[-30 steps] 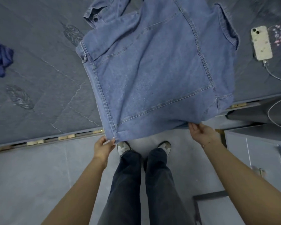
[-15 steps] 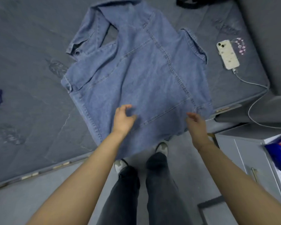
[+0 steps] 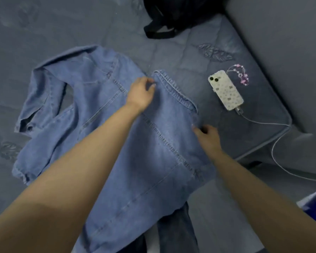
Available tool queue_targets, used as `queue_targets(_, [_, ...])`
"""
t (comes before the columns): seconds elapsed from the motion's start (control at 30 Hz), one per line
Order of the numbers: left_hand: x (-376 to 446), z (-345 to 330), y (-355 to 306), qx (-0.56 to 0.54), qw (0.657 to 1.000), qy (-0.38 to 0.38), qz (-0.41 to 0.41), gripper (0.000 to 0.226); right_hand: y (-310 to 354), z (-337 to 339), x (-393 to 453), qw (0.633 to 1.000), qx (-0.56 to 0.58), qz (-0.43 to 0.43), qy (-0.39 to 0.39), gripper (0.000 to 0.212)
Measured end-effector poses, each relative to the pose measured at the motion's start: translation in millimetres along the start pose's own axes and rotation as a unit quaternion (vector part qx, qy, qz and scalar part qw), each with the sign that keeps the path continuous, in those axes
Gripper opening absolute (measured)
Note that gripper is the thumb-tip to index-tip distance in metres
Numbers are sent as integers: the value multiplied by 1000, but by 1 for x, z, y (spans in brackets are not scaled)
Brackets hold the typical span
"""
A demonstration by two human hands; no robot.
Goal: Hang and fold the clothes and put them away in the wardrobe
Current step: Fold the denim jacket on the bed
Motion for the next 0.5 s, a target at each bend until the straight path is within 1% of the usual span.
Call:
queue_targets(0.07, [36, -7, -8, 78, 997, 14, -12, 34, 5, -8, 11, 999, 40, -11, 28, 36])
queue_targets(0.13, [60, -16, -3, 212, 975, 64, -6, 42, 10, -19, 16, 996, 60, 1, 63, 42])
queue_targets(0.2, [69, -16, 15, 313, 942, 120, 16, 48, 9, -20, 19, 997, 63, 27, 39, 43])
queue_targets(0.27, [73, -5, 34, 369, 920, 126, 31, 49, 5, -14, 17, 989, 139, 43, -4, 42])
queue_targets(0.33, [73, 11, 47, 402, 908, 111, 29, 47, 4, -5, 14, 976, 208, 53, -39, 39])
queue_targets(0.37, [73, 17, 49, 410, 905, 112, 25, 46, 6, -2, 13, 971, 227, 55, -46, 32])
queue_targets(0.4, [73, 21, 49, 408, 905, 117, 20, 44, 9, 2, 12, 968, 240, 56, -51, 19])
queue_targets(0.43, [75, 23, 45, 394, 911, 122, 14, 43, 13, 7, 12, 964, 255, 56, -55, 9])
queue_targets(0.5, [82, 27, 27, 323, 941, 105, 13, 41, 26, 19, 11, 955, 280, 65, -67, 9])
Point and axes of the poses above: each hand's wrist, its own x-axis towards the middle knuckle, its own z-axis out of the back of the hand, y = z × x, the point moved 6 cm from there along x, towards the middle knuckle, and after that the axes turned 13 degrees about -x, right-handed, at the moved point
